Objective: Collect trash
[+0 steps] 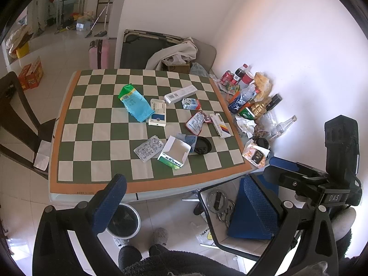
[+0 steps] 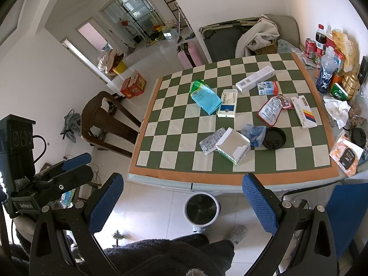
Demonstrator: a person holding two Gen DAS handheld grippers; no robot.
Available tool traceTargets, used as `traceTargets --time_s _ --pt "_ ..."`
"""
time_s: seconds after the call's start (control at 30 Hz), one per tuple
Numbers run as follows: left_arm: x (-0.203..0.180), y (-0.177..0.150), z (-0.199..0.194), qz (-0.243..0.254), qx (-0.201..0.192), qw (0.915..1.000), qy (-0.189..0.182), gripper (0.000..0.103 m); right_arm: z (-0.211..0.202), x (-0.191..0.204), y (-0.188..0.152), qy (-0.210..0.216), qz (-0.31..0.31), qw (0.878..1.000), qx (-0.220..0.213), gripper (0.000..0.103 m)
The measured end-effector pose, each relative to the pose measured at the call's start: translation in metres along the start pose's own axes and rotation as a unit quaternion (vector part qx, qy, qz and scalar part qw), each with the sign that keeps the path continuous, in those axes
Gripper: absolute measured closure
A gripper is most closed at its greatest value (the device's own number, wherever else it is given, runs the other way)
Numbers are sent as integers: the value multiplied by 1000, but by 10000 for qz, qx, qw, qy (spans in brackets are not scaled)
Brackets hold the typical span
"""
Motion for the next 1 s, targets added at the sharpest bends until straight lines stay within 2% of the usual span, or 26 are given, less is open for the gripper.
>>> traceTargets --time_s 0.17,0.23,0.33,0.43,0.5,0.57,0.63,0.67,0.7,0.8,0.87,0.93,0.97,1.0 --pt "-2 -1 2 16 27 10000 -37 0 1 1 0 12 24 10000 4 0" --pt "-4 3 3 30 35 10000 59 0 1 0 0 12 65 10000 -9 0" --pt "-5 17 15 234 -105 9953 938 0 3 3 7 -147 324 9993 -119 0" --pt "8 26 40 483 -234 9798 1925 0 11 -4 12 -719 761 9942 -234 0" --pt "19 28 65 475 -124 9721 2292 0 22 -13 11 -1071 1111 9878 -207 0" --pt "28 27 95 376 98 9723 2306 0 33 -28 11 -1317 1405 9810 -221 0" --pt "26 23 128 337 391 9748 2169 0 52 -43 6 -1537 1747 9724 -168 0" --pt "21 21 145 349 538 9765 2058 0 60 -54 2 -1632 1928 9675 -130 0" --pt "38 24 155 348 691 9784 1918 0 70 -68 0 -1711 2075 9631 -89 0" --pt "12 19 212 548 1272 9804 1405 0 98 -132 1 -1925 2440 9504 109 0" --pt "-18 12 258 798 1685 9754 1172 0 120 -168 2 -2046 2554 9444 318 0" --pt "-45 3 306 1061 2095 9642 1232 0 140 -204 5 -2152 2587 9402 536 0" --pt "-18 24 316 1153 2243 9597 1238 0 149 -217 6 -2183 2583 9390 623 0" --pt "-20 24 334 1222 2451 9529 1304 0 162 -239 7 -2240 2571 9369 774 0"
Point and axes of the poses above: each gripper's, at about its wrist camera, not at the fingertips, and z roughly the way its jaws point, x to its left, y to its top, the point moved 3 cm from there along z, roughly the way its jaws point, and after that the axes turned 4 degrees about -y, right-handed, at the moved point
